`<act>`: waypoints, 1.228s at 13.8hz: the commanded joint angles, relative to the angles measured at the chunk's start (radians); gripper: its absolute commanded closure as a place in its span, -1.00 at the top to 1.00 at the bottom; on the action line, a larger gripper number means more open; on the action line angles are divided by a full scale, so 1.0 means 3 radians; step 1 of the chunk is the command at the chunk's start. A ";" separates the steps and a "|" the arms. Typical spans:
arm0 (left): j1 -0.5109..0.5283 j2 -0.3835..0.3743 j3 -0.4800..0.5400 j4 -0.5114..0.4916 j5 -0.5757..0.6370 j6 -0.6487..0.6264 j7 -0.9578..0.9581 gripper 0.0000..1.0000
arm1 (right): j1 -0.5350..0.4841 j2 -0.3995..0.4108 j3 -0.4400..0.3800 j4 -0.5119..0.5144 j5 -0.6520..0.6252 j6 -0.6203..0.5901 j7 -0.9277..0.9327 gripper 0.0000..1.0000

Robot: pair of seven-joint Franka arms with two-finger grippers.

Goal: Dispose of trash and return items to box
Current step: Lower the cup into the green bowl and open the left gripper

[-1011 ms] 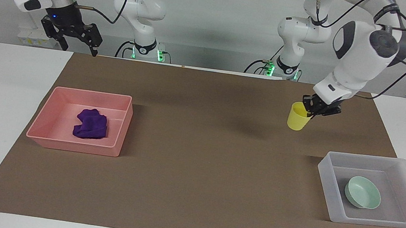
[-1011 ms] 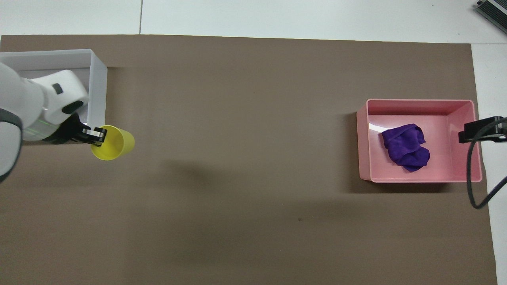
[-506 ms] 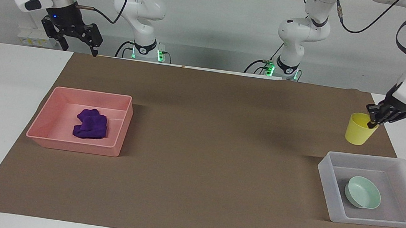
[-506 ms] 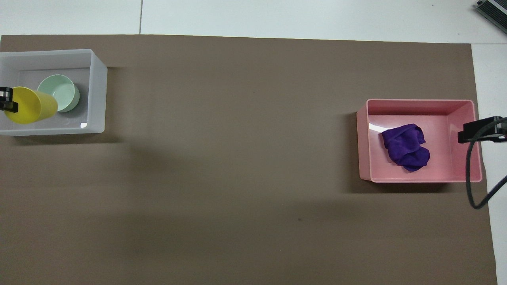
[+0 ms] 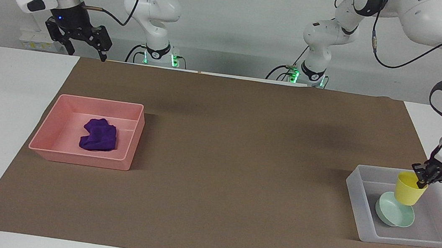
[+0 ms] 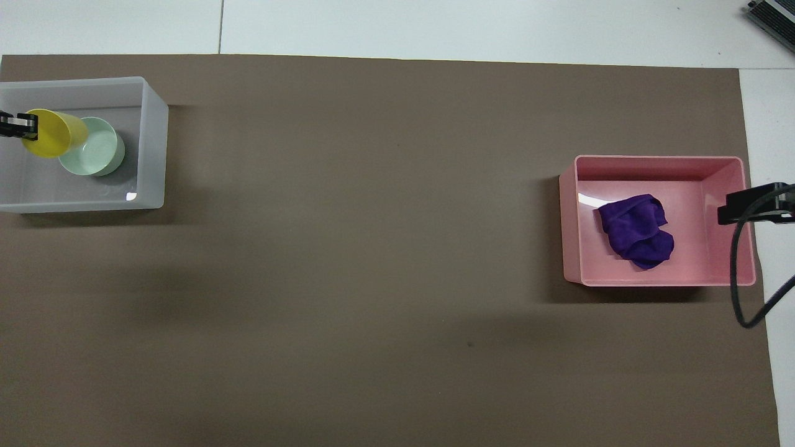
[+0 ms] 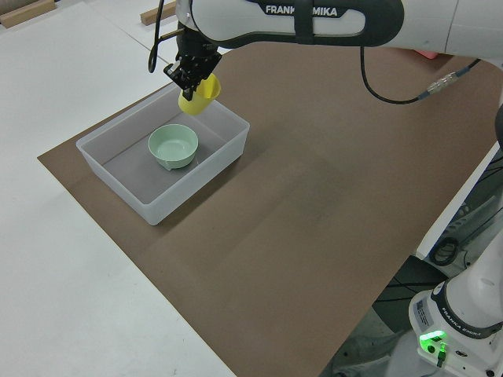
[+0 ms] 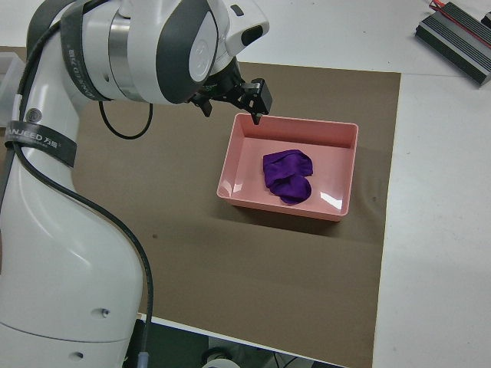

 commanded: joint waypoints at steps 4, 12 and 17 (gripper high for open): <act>0.0056 0.0248 -0.0022 0.0077 0.0032 0.0182 0.0039 -1.00 | -0.0069 -0.0017 0.0055 -0.0016 -0.0003 0.0040 -0.0053 1.00; 0.0056 0.0428 -0.0022 0.0076 0.0058 0.0335 0.0024 -1.00 | -0.0064 -0.0017 0.0060 -0.0021 -0.0003 0.0040 -0.0043 1.00; 0.0123 0.0428 -0.0022 0.0082 0.0048 0.0279 0.0060 1.00 | -0.0069 -0.0027 0.0060 -0.0052 -0.0003 0.0061 -0.0048 1.00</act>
